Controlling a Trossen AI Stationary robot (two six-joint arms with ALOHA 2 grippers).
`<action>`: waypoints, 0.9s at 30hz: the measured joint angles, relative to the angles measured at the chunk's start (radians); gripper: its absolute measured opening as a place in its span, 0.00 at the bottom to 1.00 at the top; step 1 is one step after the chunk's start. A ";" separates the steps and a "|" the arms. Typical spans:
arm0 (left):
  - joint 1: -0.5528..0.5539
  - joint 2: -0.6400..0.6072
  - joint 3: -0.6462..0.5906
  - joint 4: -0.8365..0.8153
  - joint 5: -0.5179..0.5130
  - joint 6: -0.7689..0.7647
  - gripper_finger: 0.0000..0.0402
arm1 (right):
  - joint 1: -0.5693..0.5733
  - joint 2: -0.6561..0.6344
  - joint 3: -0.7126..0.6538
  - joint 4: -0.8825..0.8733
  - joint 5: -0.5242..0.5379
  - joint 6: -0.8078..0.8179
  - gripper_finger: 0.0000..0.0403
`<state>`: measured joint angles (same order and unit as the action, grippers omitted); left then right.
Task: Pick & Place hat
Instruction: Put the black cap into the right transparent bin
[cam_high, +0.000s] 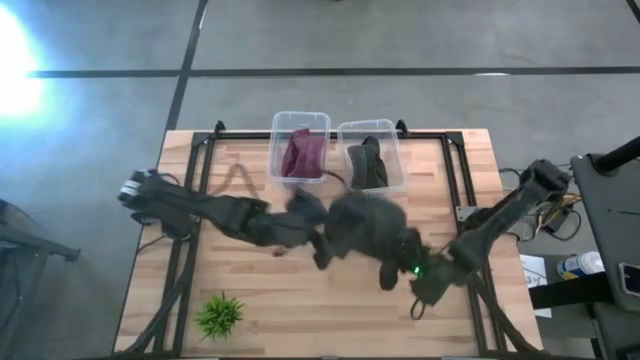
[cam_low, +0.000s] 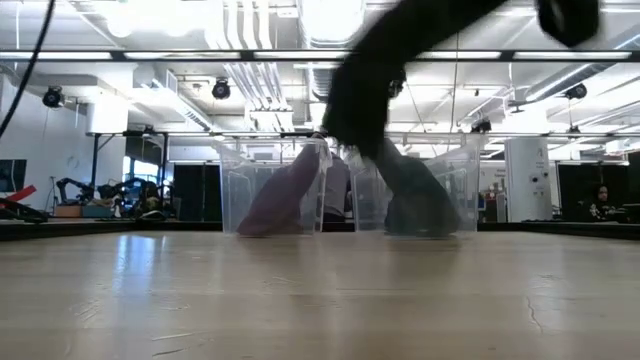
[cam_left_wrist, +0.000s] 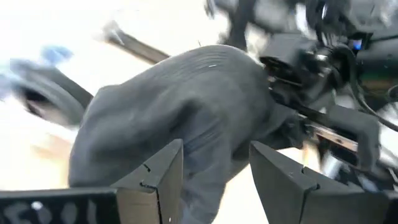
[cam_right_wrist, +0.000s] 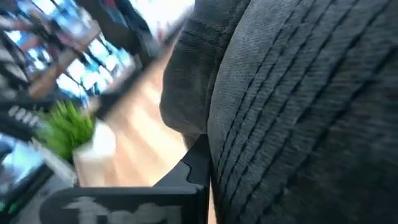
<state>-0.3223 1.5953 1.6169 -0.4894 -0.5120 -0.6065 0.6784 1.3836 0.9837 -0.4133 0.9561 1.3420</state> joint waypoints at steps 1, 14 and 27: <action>-0.012 -0.028 0.000 0.001 -0.058 0.014 0.44 | -0.016 -0.036 0.019 0.000 0.034 -0.086 0.04; -0.106 -0.169 -0.001 -0.092 -0.388 0.016 0.44 | -0.509 -0.185 0.275 -0.325 0.107 -0.733 0.04; -0.109 -0.169 -0.002 -0.329 -0.332 -0.293 0.44 | -0.964 0.110 0.424 -0.638 -0.556 -0.875 0.04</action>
<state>-0.4313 1.4265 1.6150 -0.8187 -0.8440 -0.8996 -0.2851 1.4937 1.4074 -1.0514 0.4001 0.4673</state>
